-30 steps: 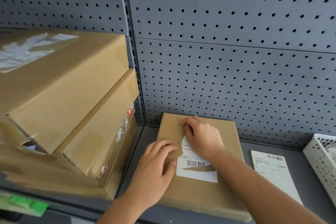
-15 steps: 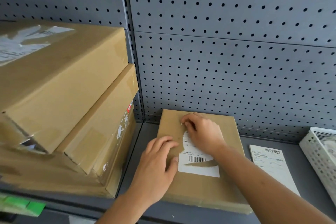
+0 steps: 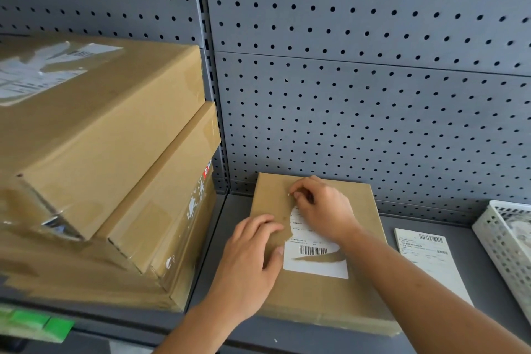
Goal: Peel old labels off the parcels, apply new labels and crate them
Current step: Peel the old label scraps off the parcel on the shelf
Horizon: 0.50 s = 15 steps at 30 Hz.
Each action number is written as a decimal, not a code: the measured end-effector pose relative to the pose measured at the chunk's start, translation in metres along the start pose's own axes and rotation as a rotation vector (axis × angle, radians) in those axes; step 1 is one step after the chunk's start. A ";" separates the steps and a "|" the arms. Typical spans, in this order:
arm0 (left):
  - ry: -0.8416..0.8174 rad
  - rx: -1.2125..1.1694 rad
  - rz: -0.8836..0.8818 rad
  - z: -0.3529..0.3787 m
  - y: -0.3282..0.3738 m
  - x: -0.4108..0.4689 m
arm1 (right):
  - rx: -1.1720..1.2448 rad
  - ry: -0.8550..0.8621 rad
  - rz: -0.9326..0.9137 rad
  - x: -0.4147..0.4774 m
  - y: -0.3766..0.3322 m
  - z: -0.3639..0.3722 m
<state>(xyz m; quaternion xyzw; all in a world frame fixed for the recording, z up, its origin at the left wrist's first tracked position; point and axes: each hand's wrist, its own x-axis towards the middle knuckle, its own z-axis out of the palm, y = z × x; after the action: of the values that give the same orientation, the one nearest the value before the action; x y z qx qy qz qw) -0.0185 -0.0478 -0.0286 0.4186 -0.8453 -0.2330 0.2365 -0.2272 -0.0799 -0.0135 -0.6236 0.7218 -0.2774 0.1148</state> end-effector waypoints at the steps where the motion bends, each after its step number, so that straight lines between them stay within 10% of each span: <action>1: 0.002 -0.002 0.000 0.000 0.000 0.000 | -0.021 0.001 -0.009 0.000 -0.001 0.000; 15: 0.000 -0.008 -0.006 0.000 0.000 0.000 | -0.113 -0.018 -0.053 0.001 -0.004 0.001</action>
<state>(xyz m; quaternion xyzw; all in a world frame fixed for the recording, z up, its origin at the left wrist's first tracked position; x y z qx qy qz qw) -0.0185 -0.0481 -0.0285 0.4201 -0.8431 -0.2372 0.2378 -0.2238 -0.0814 -0.0116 -0.6505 0.7185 -0.2334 0.0783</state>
